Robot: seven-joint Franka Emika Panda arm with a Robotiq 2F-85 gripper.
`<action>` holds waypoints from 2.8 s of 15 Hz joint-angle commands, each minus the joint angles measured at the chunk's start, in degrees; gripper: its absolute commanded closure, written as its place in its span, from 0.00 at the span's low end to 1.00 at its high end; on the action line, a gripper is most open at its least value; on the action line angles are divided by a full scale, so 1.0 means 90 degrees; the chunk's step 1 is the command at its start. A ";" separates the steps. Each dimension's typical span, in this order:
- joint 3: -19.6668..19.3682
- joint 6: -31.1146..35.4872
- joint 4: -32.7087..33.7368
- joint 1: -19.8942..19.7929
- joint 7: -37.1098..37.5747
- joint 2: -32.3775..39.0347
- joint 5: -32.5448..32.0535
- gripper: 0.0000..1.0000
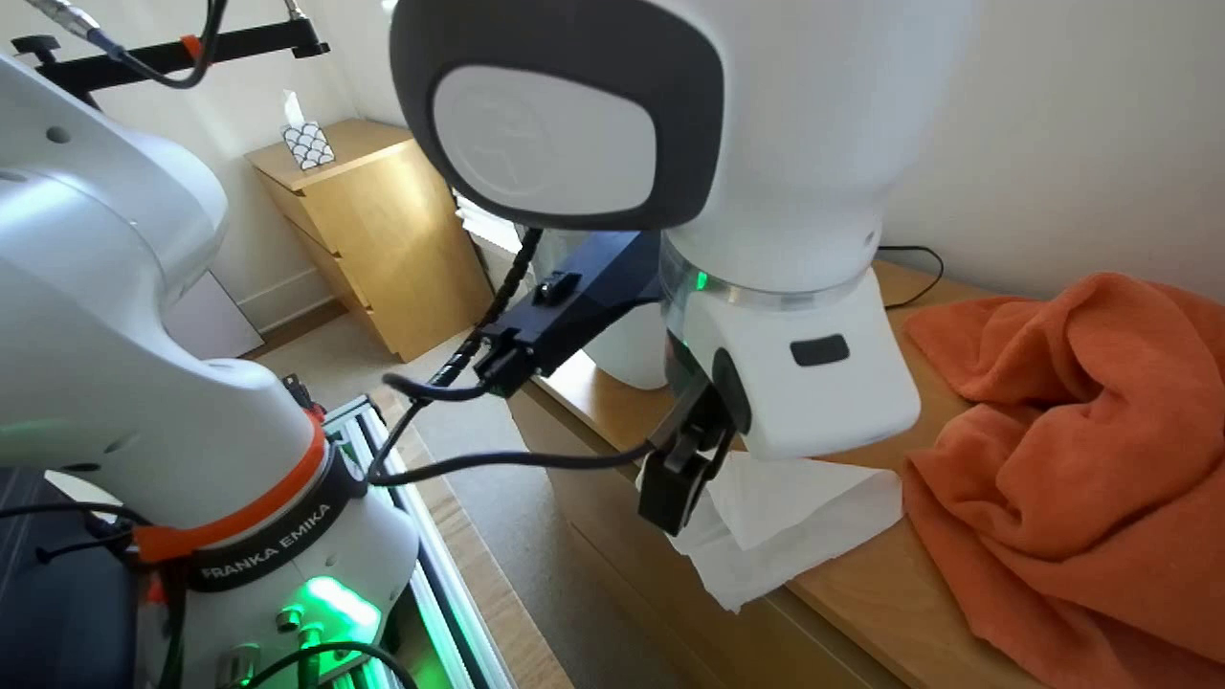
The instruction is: Put the white napkin in the bin
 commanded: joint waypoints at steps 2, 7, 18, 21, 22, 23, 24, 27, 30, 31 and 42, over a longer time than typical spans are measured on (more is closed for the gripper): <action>-0.0413 0.0088 0.0321 0.0328 -0.1242 0.0653 0.0938 0.00; -0.0402 -0.0007 0.0415 0.0389 -0.1434 0.0751 0.1043 0.00; -0.0267 -0.0811 0.1227 0.0611 -0.0787 0.1993 0.1169 0.00; -0.0198 -0.1008 0.1444 0.0669 -0.0990 0.2308 0.1217 0.00; -0.0180 -0.1033 0.1496 0.0682 -0.1019 0.2372 0.1242 0.00; -0.0151 -0.0983 0.1529 0.0695 -0.1065 0.2447 0.1290 0.00; -0.0123 -0.0958 0.1570 0.0704 -0.1099 0.2527 0.1319 0.00; -0.0047 -0.0864 0.1657 0.0724 -0.1195 0.2743 0.1305 0.29; 0.0000 -0.0861 0.1741 0.0704 -0.1343 0.2906 0.1332 0.47; 0.0007 -0.0859 0.1756 0.0684 -0.1411 0.2928 0.1349 0.54; -0.0004 -0.0987 0.1788 0.0612 -0.1901 0.2861 0.1378 1.00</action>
